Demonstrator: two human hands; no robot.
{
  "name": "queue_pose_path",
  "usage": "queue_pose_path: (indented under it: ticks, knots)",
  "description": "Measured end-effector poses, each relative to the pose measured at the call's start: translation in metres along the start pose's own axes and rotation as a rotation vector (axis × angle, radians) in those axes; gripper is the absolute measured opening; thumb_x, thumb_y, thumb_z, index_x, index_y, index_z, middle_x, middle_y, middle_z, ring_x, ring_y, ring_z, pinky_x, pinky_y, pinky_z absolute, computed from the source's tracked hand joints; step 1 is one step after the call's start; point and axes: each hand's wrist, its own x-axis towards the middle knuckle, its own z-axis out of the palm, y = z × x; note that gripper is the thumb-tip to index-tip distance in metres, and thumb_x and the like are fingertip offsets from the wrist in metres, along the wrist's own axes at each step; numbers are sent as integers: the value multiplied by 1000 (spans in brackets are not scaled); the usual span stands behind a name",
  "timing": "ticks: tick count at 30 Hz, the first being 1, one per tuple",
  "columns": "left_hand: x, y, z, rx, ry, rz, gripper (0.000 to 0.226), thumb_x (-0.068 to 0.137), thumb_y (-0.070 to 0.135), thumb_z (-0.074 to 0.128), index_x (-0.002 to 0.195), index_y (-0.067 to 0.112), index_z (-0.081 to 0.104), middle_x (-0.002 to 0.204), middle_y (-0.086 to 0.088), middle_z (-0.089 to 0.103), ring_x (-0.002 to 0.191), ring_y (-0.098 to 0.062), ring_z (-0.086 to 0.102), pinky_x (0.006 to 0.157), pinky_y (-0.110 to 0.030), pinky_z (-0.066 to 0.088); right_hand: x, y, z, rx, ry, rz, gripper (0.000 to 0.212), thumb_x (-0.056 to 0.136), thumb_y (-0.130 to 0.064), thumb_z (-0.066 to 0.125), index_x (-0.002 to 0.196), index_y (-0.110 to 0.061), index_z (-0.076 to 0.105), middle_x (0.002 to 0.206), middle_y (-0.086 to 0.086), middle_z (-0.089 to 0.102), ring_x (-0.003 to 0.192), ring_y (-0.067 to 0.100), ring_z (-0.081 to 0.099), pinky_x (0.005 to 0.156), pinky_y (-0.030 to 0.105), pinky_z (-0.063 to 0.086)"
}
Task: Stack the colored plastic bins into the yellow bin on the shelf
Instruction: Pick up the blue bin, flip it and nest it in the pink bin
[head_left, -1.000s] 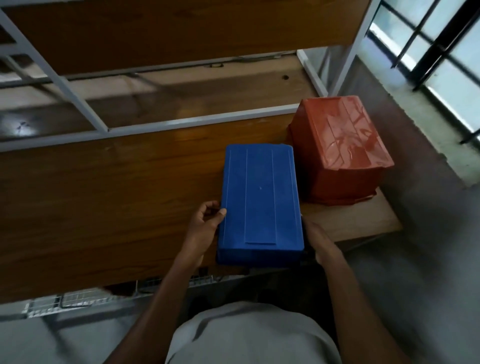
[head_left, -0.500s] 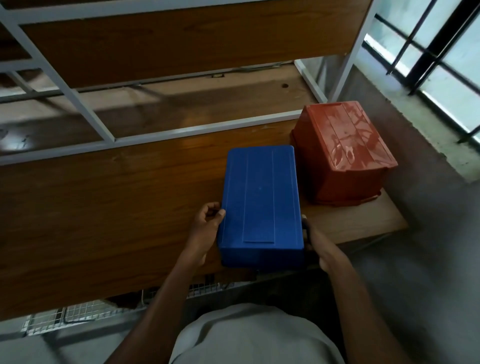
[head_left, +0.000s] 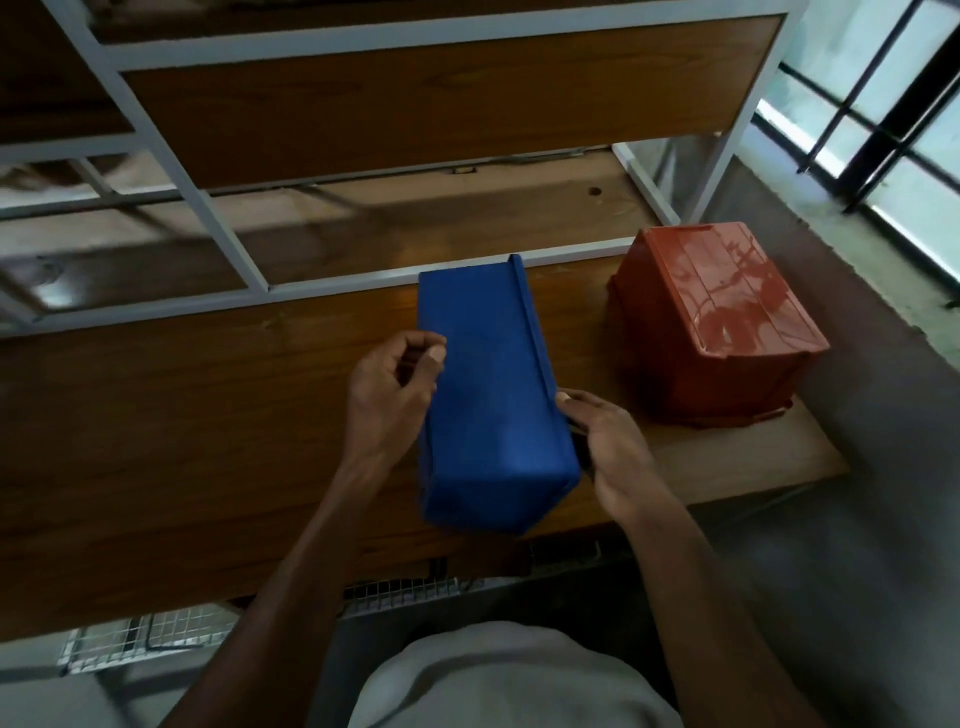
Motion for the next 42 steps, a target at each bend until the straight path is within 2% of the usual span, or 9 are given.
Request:
queue_pose_path:
  ticks: [7, 12, 16, 19, 25, 28, 34, 38, 42]
  knots:
    - [10, 4, 6, -30, -134, -58, 20, 102, 34, 64, 117, 21, 68, 102, 3, 69, 90, -12, 68, 74, -24, 58, -7, 13, 58, -166, -54, -172, 19, 104, -26, 61, 115, -22, 77, 112, -3, 78, 111, 15, 71, 101, 40, 56]
    - [10, -7, 7, 86, -87, -181, 44, 94, 55, 68, 124, 24, 60, 98, 14, 62, 87, -2, 59, 65, -19, 46, -16, 20, 77, -297, -154, -337, 26, 110, -21, 49, 103, -23, 75, 77, -24, 70, 74, -8, 63, 67, 13, 47]
    - [8, -22, -19, 78, -9, -184, 49, 92, 48, 74, 131, 22, 59, 100, 10, 61, 86, 0, 58, 63, -17, 43, -19, 25, 95, -367, -298, -313, 25, 109, -22, 51, 123, -26, 72, 110, -18, 74, 101, -4, 69, 84, 14, 53]
    - [5, -41, -49, 31, 2, -239, 38, 94, 39, 73, 127, 26, 59, 103, 13, 62, 91, -2, 61, 67, -22, 49, -13, 26, 101, -415, -231, -333, 22, 107, -22, 57, 121, -22, 74, 108, -11, 73, 94, -4, 66, 74, 13, 49]
    - [-15, -88, -107, -51, 57, -388, 38, 98, 31, 68, 135, 25, 61, 116, 6, 69, 106, -13, 69, 93, -43, 61, 30, 50, 94, -792, 102, -273, 54, 92, -63, 56, 135, -31, 59, 130, -1, 59, 117, 26, 60, 95, 50, 56]
    - [-24, -104, -123, -105, 45, -470, 34, 101, 27, 63, 135, 25, 61, 118, 6, 69, 106, -12, 70, 94, -42, 61, 38, 59, 103, -671, -13, -141, 55, 104, -51, 53, 146, -17, 50, 127, 7, 59, 106, 23, 63, 77, 33, 57]
    - [-35, -124, -131, -165, 23, -605, 12, 105, 33, 58, 111, 29, 67, 111, 2, 73, 99, -11, 69, 86, -31, 57, 37, 66, 122, -517, -74, -122, 27, 110, -43, 44, 114, -24, 63, 93, 0, 63, 73, 14, 58, 58, 27, 45]
    - [-41, -129, -129, -212, 111, -668, 20, 108, 27, 53, 92, 38, 57, 97, 9, 64, 84, -4, 61, 72, -23, 50, 45, 61, 128, -478, -131, -106, 32, 109, -41, 47, 124, -22, 67, 113, 8, 72, 101, 27, 69, 69, 32, 50]
    - [-49, -128, -130, -235, 195, -696, 14, 108, 24, 51, 110, 30, 64, 104, 4, 70, 93, -11, 67, 75, -27, 53, 50, 49, 129, -445, -177, -70, 23, 108, -26, 52, 114, -20, 74, 101, 12, 77, 85, 28, 71, 60, 34, 48]
